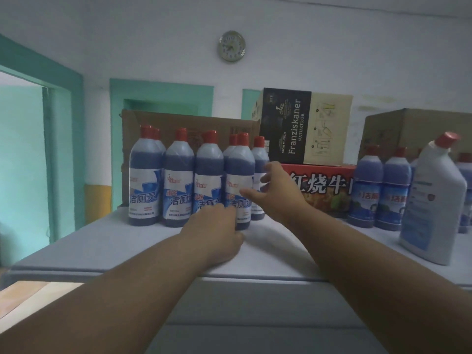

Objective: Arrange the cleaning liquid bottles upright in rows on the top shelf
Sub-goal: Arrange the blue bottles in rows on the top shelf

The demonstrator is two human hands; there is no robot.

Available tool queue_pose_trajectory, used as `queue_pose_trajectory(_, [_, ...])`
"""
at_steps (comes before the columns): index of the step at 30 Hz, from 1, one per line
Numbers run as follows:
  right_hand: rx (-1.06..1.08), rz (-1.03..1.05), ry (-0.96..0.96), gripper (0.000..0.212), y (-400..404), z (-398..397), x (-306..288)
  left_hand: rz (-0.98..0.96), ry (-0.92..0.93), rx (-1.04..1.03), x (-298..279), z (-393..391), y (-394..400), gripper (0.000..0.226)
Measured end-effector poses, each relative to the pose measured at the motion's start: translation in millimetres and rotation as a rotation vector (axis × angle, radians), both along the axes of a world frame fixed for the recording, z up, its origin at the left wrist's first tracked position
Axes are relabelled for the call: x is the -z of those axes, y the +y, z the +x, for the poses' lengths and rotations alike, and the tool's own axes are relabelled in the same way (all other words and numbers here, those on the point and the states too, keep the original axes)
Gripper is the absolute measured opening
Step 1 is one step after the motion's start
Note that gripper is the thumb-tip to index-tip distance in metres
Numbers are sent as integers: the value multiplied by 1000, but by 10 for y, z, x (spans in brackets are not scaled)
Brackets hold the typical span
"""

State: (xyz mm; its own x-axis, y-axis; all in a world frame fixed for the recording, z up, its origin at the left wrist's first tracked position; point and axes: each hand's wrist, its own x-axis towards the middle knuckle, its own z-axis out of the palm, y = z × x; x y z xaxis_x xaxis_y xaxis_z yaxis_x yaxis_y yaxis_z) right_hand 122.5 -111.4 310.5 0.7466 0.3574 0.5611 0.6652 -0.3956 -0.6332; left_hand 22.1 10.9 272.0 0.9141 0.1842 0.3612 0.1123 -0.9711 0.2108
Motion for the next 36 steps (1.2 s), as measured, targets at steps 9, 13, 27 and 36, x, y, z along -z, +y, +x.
queue_pose_trajectory(9, [135, 29, -299, 40, -1193, -214, -304, -108, -106, 212, -278, 242, -979, 17])
queue_pose_trajectory(13, [166, 25, -363, 36, -1927, -178, -372, -115, -138, 302, -347, 441, -1618, 19])
queue_pose_trajectory(27, [81, 29, -374, 37, -3379, 670, -479, -547, -68, 229, -286, 1041, -3194, 77])
queue_pose_trajectory(36, [-132, 161, 91, 55, -3346, 996, -446, -793, 46, 393, -349, 1305, -2960, 39])
